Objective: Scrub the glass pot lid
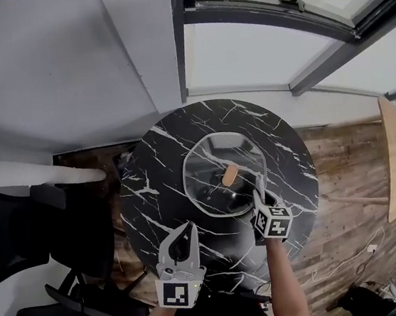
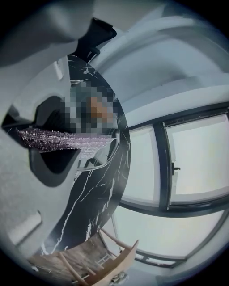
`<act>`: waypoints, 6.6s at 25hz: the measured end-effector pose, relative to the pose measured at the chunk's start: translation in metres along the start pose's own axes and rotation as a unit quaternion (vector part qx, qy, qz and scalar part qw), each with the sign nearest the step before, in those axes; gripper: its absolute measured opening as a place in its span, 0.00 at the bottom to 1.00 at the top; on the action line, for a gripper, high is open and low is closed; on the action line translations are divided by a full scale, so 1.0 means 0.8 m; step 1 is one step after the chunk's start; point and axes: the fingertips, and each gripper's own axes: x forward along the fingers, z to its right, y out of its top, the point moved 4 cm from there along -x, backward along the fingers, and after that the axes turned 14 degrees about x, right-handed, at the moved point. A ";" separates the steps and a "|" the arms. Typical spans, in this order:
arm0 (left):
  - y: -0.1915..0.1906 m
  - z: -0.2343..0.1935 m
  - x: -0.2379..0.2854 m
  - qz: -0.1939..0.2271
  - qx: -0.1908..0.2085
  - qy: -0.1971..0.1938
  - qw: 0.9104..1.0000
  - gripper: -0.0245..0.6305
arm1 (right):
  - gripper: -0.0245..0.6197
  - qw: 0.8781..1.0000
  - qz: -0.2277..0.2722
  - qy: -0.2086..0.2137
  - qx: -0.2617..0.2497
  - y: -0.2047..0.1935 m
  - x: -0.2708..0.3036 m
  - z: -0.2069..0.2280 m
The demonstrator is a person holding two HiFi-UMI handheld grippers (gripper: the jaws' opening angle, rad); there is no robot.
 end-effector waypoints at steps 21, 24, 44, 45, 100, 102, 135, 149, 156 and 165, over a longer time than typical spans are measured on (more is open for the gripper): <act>-0.035 -0.026 0.018 -0.020 -0.041 0.018 0.999 0.04 | 0.15 0.998 -0.054 0.016 -0.004 0.075 0.074 -0.009; -0.038 -0.028 0.018 -0.019 -0.041 0.018 0.999 0.04 | 0.15 0.998 -0.056 0.014 -0.023 0.084 0.081 -0.014; -0.052 -0.049 0.003 -0.017 -0.036 0.026 0.999 0.04 | 0.15 0.992 -0.082 0.039 -0.091 0.123 0.118 -0.063; -0.053 -0.051 0.001 -0.018 -0.036 0.027 0.999 0.04 | 0.15 0.991 -0.084 0.040 -0.095 0.124 0.120 -0.065; -0.061 -0.086 -0.051 -0.009 -0.060 0.077 0.995 0.04 | 0.15 0.636 -0.248 0.274 -0.678 -0.023 0.104 -0.259; -0.065 -0.087 -0.054 -0.012 -0.063 0.080 0.995 0.04 | 0.15 0.611 -0.264 0.287 -0.689 -0.032 0.097 -0.257; -0.026 -0.022 -0.071 0.007 -0.039 0.043 0.998 0.04 | 0.15 0.561 -0.318 0.315 -0.697 -0.171 -0.001 -0.160; 0.002 0.014 -0.049 -0.006 -0.027 0.017 0.999 0.04 | 0.15 0.814 -0.075 0.294 -0.495 -0.049 -0.065 -0.107; 0.005 0.013 -0.017 -0.028 -0.018 0.005 0.999 0.04 | 0.15 0.865 0.062 0.167 -0.468 0.031 -0.039 -0.116; -0.007 0.010 -0.001 -0.044 -0.030 -0.014 0.999 0.04 | 0.15 0.873 0.022 0.133 -0.469 0.040 0.023 -0.133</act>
